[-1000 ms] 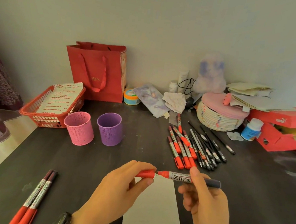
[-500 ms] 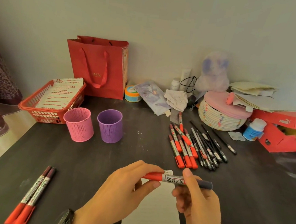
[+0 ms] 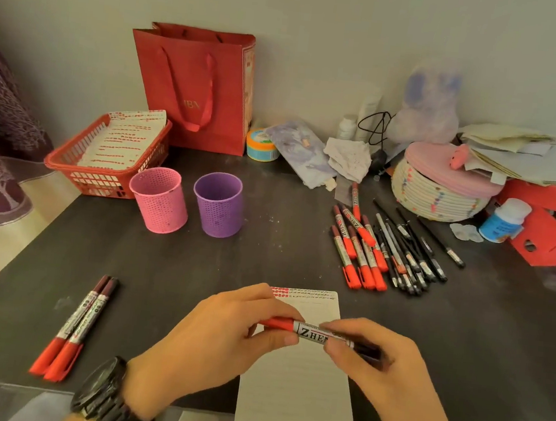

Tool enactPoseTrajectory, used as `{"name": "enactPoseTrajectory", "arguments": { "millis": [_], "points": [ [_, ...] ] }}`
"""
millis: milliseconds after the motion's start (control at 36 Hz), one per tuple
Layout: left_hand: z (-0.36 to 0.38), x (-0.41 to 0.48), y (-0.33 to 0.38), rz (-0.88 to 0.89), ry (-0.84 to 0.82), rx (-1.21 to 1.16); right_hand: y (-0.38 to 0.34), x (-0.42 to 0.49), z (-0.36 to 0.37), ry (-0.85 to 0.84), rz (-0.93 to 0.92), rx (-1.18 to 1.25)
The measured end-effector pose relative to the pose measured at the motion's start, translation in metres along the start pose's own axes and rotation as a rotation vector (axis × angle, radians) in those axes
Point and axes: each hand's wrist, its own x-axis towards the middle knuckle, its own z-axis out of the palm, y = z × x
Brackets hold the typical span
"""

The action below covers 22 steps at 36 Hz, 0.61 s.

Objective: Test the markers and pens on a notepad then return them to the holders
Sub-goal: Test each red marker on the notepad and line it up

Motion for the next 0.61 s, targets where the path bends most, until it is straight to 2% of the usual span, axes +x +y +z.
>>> {"name": "enactPoseTrajectory", "arguments": {
  "millis": [56,111,333,444,528,611],
  "points": [
    [-0.002,-0.001,0.002,0.016,-0.030,0.012,0.003,-0.002,0.005,0.002,-0.105,-0.207],
    [-0.003,-0.001,0.003,0.032,-0.051,0.013,0.005,-0.004,0.011,-0.001,-0.147,-0.273],
    [-0.013,-0.003,0.005,0.089,-0.186,0.076,0.009,-0.012,0.020,-0.069,-0.026,-0.065],
    [-0.016,-0.001,0.007,0.099,-0.167,0.142,0.010,-0.013,0.026,-0.020,0.012,0.020],
    [-0.014,0.003,0.005,0.009,-0.127,0.004,0.010,-0.013,0.032,0.028,0.049,0.142],
    [-0.013,0.001,-0.001,-0.078,0.003,-0.320,0.010,-0.014,0.037,0.038,0.122,0.280]
  ]
}}
